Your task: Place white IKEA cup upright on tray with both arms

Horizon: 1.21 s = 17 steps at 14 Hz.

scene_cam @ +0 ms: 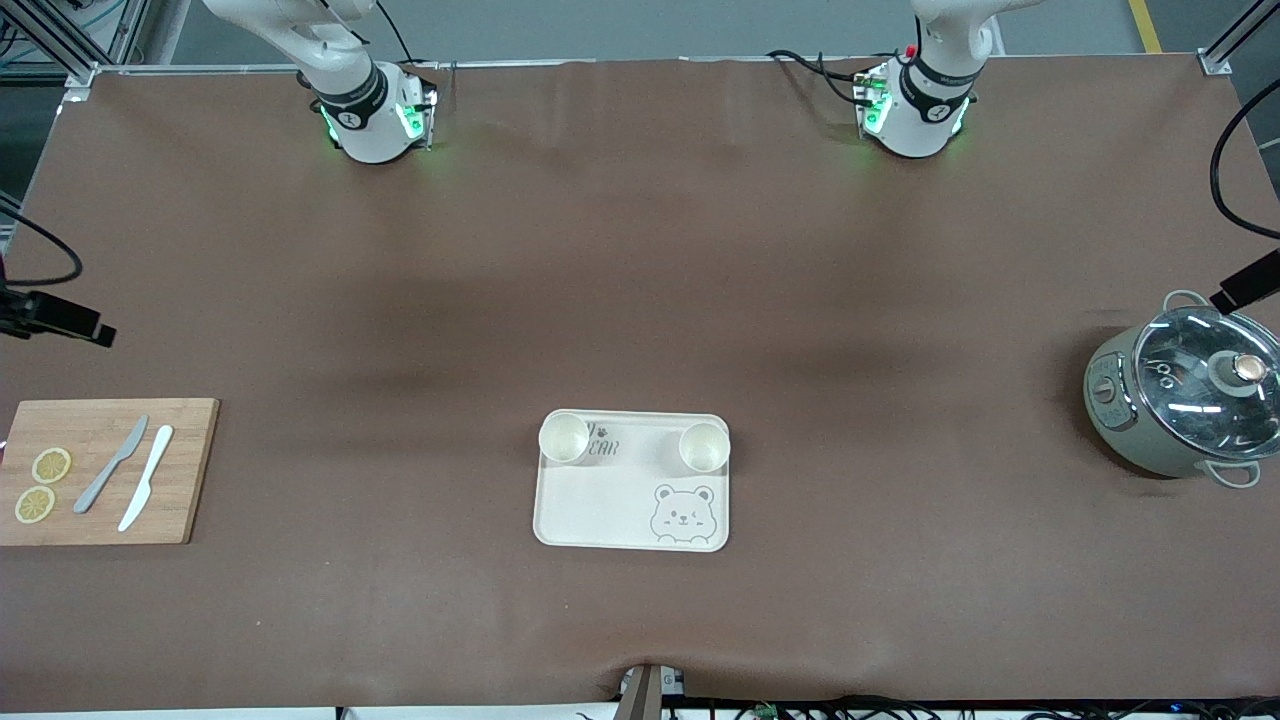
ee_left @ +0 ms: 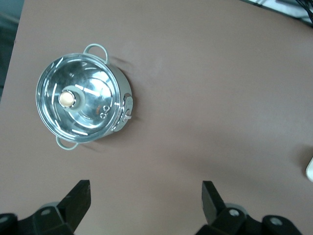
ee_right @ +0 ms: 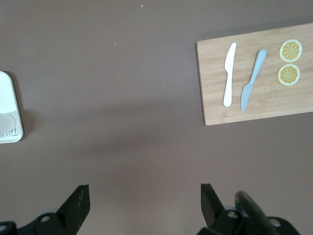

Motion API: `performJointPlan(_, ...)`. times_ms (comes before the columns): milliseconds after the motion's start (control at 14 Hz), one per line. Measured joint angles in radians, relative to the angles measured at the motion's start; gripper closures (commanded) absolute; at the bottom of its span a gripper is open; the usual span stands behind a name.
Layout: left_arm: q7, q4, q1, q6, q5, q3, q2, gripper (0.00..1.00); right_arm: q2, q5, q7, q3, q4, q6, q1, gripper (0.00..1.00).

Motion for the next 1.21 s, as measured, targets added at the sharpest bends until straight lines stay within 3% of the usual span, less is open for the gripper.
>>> performJointPlan(357, 0.136, -0.001, 0.032, -0.025, -0.012, 0.000, -0.018, 0.00, -0.187, -0.001, -0.001, 0.008, -0.165, 0.030, 0.000, 0.00)
performJointPlan(714, 0.221, -0.013, 0.020, -0.030, -0.058, -0.001, -0.055, 0.00, -0.209, -0.002, -0.002, 0.012, -0.197, 0.002, 0.000, 0.00)
performJointPlan(1214, 0.218, -0.192, -0.228, -0.031, -0.072, 0.169, -0.207, 0.00, -0.209, -0.066, -0.003, 0.022, -0.145, 0.008, 0.021, 0.00)
